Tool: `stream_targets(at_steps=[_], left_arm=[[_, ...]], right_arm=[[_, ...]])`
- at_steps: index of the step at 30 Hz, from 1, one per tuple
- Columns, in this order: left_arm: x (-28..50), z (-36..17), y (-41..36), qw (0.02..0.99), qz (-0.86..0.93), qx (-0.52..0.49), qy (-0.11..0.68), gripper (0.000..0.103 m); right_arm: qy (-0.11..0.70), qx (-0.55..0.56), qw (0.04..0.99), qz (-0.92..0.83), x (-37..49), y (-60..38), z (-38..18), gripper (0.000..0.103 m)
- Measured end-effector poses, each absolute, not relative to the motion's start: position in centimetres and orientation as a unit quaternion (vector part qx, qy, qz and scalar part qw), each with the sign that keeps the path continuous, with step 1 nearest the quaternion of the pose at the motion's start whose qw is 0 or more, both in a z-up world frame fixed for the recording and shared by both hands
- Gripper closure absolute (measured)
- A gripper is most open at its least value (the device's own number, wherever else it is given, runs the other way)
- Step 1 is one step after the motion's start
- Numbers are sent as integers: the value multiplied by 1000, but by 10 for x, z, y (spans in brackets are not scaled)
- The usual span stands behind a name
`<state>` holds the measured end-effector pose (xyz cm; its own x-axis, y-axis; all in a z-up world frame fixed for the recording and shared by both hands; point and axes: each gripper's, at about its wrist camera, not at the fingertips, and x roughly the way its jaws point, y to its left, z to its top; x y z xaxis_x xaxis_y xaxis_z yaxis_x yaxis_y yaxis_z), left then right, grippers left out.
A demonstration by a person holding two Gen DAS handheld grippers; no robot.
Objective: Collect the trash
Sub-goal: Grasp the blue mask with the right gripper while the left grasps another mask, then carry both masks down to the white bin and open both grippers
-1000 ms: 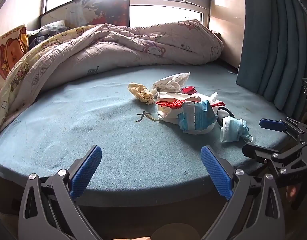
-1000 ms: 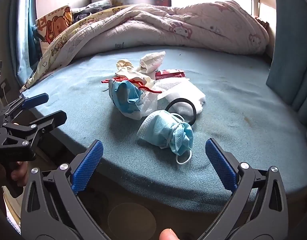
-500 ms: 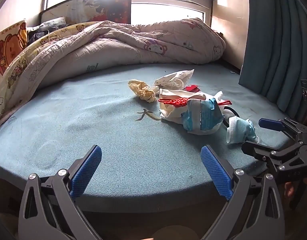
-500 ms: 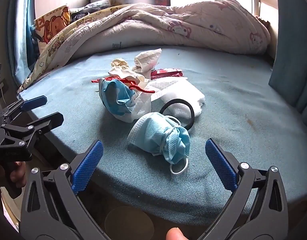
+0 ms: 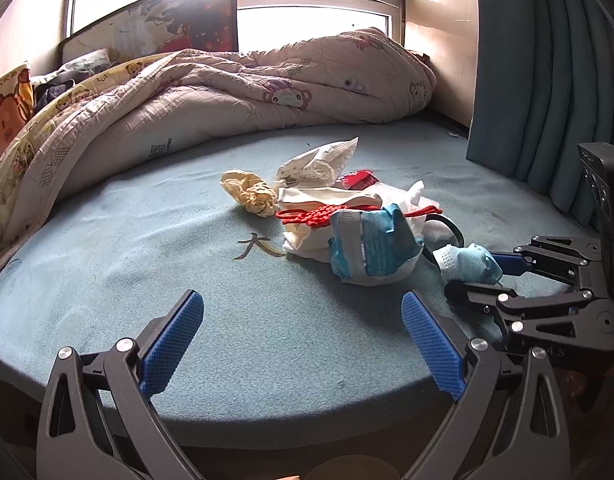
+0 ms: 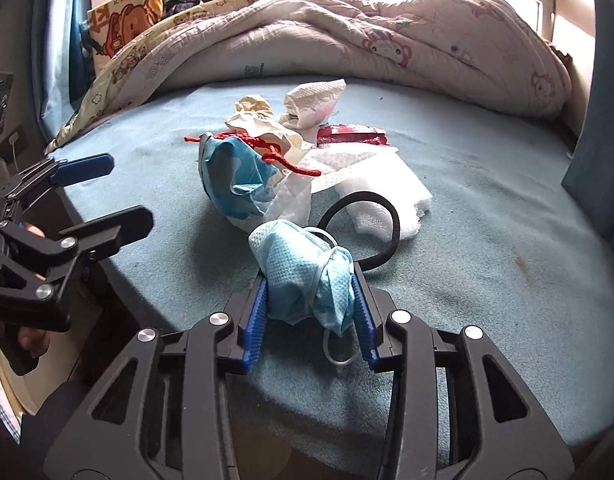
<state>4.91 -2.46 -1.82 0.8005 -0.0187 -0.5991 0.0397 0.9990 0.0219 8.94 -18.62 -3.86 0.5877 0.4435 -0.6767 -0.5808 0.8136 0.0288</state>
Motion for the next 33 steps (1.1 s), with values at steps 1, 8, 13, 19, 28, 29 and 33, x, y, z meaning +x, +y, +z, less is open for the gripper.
stream_targets(at_steps=[1, 8, 13, 19, 28, 29, 33], left_arm=[[51, -19, -29, 948, -12, 11, 318, 6], [82, -22, -55, 943, 27, -25, 331, 6], [99, -27, -60, 944, 39, -14, 327, 48], [79, -22, -44, 947, 47, -36, 315, 47], [21, 0, -22, 950, 45, -16, 310, 47], [13, 2, -18, 949, 47, -19, 311, 47], [-24, 2, -6, 946, 58, -28, 317, 47]], right_arm=[[348, -102, 885, 293, 87, -189, -37, 67], [341, -102, 881, 313, 83, -213, -25, 67], [343, -95, 879, 318, 87, -230, -26, 67], [346, -87, 877, 323, 90, -242, -30, 67], [337, -98, 870, 347, 67, -219, -17, 67], [336, -100, 868, 352, 62, -215, -14, 67], [334, -93, 856, 385, 38, -201, -2, 67]])
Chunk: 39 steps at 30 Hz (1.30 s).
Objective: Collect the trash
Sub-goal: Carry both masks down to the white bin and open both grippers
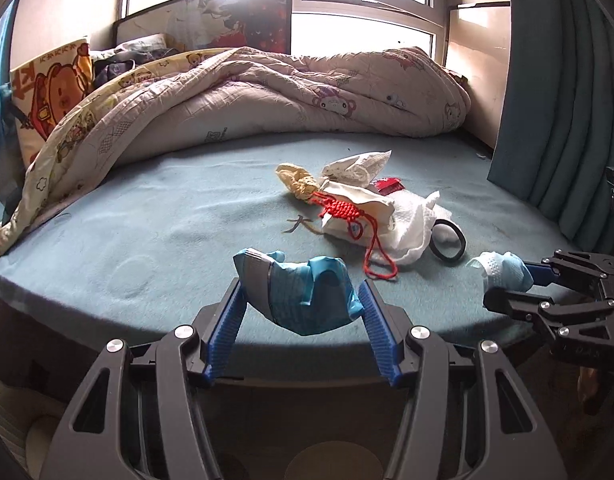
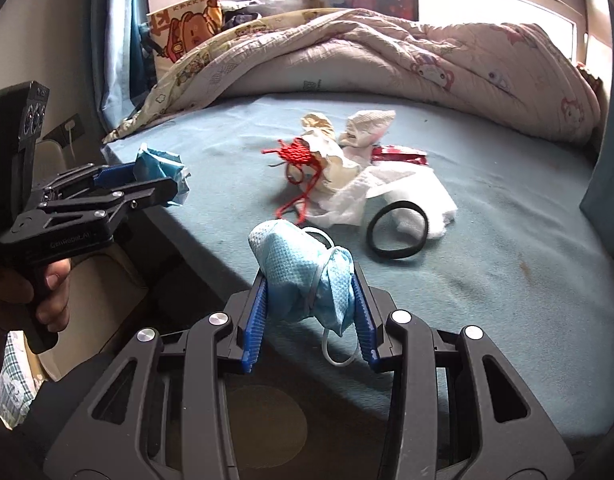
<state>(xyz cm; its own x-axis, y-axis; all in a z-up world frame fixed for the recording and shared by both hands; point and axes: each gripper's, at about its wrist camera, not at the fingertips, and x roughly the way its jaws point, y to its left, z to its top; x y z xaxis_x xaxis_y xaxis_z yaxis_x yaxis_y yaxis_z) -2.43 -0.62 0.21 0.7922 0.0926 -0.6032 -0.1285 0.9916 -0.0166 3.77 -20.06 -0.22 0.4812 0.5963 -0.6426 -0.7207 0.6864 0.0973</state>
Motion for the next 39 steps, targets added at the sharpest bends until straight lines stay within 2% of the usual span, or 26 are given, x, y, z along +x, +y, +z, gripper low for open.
stream_targets(at_steps=[4, 7, 13, 20, 25, 29, 30, 31, 32, 34, 36, 39], left_arm=[[-73, -13, 3, 940, 62, -37, 333, 47], [-111, -39, 5, 933, 54, -33, 353, 47], [-160, -143, 4, 902, 35, -49, 428, 47], [-161, -272, -12, 862, 47, -40, 503, 47], [-156, -331, -22, 840, 21, -41, 540, 47], [-150, -347, -20, 831, 11, -38, 555, 46], [-149, -347, -18, 832, 10, -37, 553, 46], [-148, -347, -15, 832, 8, -38, 553, 46], [-147, -348, -14, 832, 8, -38, 553, 46], [-150, -354, -17, 833, 10, -39, 551, 45], [-154, -357, -18, 833, 9, -36, 552, 45], [-149, -363, -29, 832, 6, -29, 554, 26]], right_arm=[[336, -108, 835, 422, -7, -185, -3, 67], [352, -128, 815, 443, -48, -174, -27, 67], [414, -150, 771, 460, -107, -161, -125, 66], [490, -153, 738, 439, -129, -158, -253, 66], [533, -172, 711, 425, -134, -158, -317, 66], [560, -186, 692, 416, -138, -151, -350, 65], [562, -190, 691, 413, -137, -148, -357, 63], [565, -193, 690, 409, -137, -145, -360, 49], [569, -193, 689, 405, -137, -143, -364, 24], [564, -191, 701, 392, -133, -144, -366, 7], [554, -187, 716, 381, -125, -149, -363, 7], [549, -165, 729, 374, -113, -161, -360, 7]])
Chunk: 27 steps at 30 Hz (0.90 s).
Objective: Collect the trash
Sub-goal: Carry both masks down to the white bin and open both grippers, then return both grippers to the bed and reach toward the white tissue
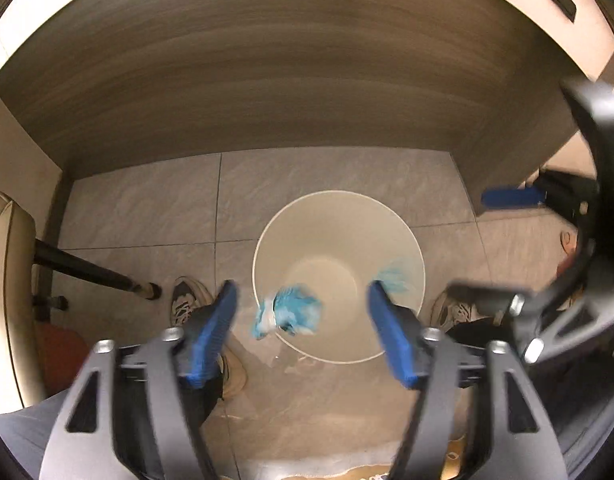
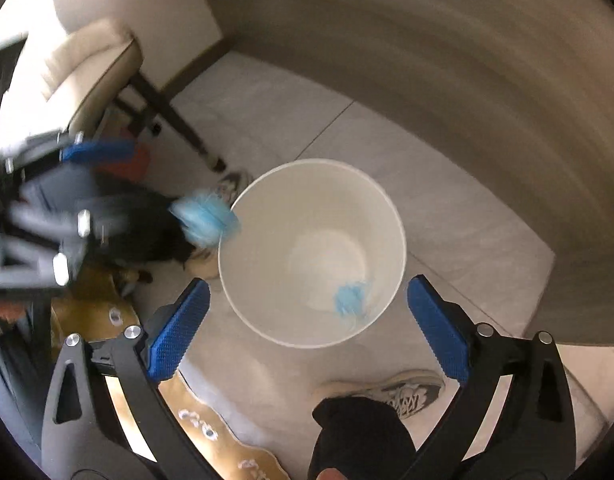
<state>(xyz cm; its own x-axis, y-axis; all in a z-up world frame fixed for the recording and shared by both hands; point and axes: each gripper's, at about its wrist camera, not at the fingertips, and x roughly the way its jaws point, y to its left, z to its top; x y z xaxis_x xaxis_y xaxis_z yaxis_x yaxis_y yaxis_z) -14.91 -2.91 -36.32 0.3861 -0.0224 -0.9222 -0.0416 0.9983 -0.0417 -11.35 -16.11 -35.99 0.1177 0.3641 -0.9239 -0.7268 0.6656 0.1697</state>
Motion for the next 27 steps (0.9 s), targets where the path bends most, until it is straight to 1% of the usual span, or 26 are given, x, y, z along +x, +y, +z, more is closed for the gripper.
stream_targets(at_steps=[1, 3, 4, 11, 14, 16, 19, 24, 27], left_arm=[[-148, -363, -35, 833, 3, -27, 552, 23], [-148, -366, -40, 832, -8, -25, 554, 11], [-147, -367, -41, 833, -11, -25, 552, 7], [-146, -365, -35, 832, -20, -19, 554, 7], [-146, -352, -29, 837, -9, -23, 547, 7], [-149, -334, -23, 846, -4, -23, 533, 7], [-156, -303, -18, 862, -2, -7, 508, 6], [-169, -233, -8, 889, -9, 22, 457, 6], [-165, -196, -4, 897, -15, 35, 441, 6]], right_arm=[[547, -163, 730, 376, -112, -163, -360, 7], [539, -173, 734, 374, -102, -166, -361, 7], [539, -174, 736, 372, -103, -166, -363, 7], [550, -169, 735, 358, -92, -175, -355, 7], [537, -167, 743, 361, -93, -172, -341, 7], [524, -163, 751, 366, -95, -179, -326, 7], [494, -157, 766, 380, -101, -180, -290, 7], [427, -154, 799, 395, -114, -183, -205, 6], [390, -155, 818, 393, -113, -182, -150, 5]])
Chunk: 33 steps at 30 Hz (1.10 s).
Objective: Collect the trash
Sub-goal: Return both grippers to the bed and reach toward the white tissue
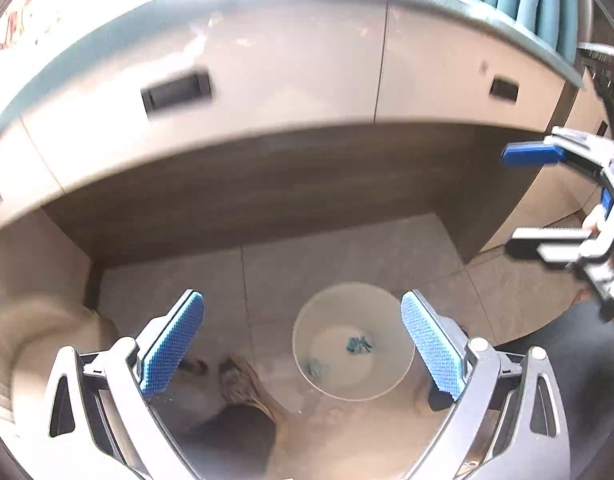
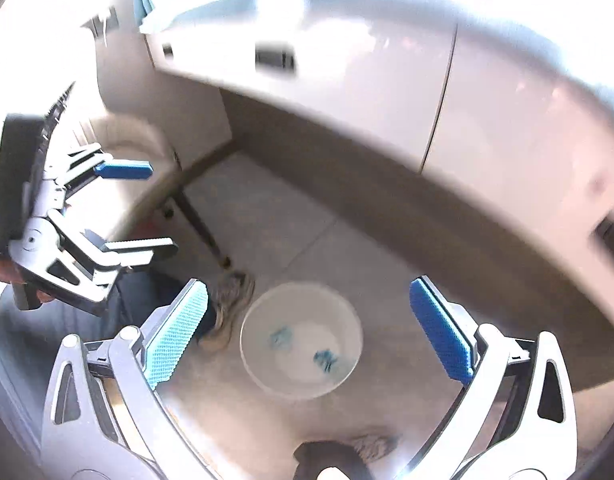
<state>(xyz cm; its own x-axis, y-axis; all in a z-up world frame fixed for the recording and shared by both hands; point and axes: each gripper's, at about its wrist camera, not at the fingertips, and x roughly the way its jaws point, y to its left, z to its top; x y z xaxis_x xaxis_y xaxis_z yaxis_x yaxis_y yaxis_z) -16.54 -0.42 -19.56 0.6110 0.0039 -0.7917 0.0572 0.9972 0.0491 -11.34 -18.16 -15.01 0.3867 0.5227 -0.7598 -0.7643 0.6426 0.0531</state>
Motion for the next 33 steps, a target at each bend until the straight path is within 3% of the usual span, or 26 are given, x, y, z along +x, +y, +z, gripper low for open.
stream_targets(at_steps=[6, 11, 17, 25, 27, 29, 32, 33], left_arm=[[-139, -115, 0, 915, -17, 34, 402, 6], [-89, -67, -3, 923, -5, 31, 385, 6], [-5, -38, -2, 920, -4, 30, 390, 6], [86, -32, -2, 918, 17, 21, 396, 6], [94, -34, 2, 917, 23, 16, 398, 6], [99, -37, 3, 917, 26, 10, 399, 6], [102, -40, 6, 916, 28, 6, 400, 6], [102, -41, 7, 916, 29, 7, 400, 6]], right_arm=[[337, -158, 852, 367, -88, -181, -55, 5], [317, -153, 874, 335, -40, -175, -8, 5], [342, -131, 876, 313, 56, -178, 2, 6], [354, -143, 870, 313, 131, -160, -19, 17], [355, -148, 866, 319, 137, -151, -23, 24], [362, -152, 860, 327, 144, -144, -26, 47], [370, -160, 851, 338, 144, -138, -30, 71], [372, -161, 848, 343, 143, -137, -30, 74]])
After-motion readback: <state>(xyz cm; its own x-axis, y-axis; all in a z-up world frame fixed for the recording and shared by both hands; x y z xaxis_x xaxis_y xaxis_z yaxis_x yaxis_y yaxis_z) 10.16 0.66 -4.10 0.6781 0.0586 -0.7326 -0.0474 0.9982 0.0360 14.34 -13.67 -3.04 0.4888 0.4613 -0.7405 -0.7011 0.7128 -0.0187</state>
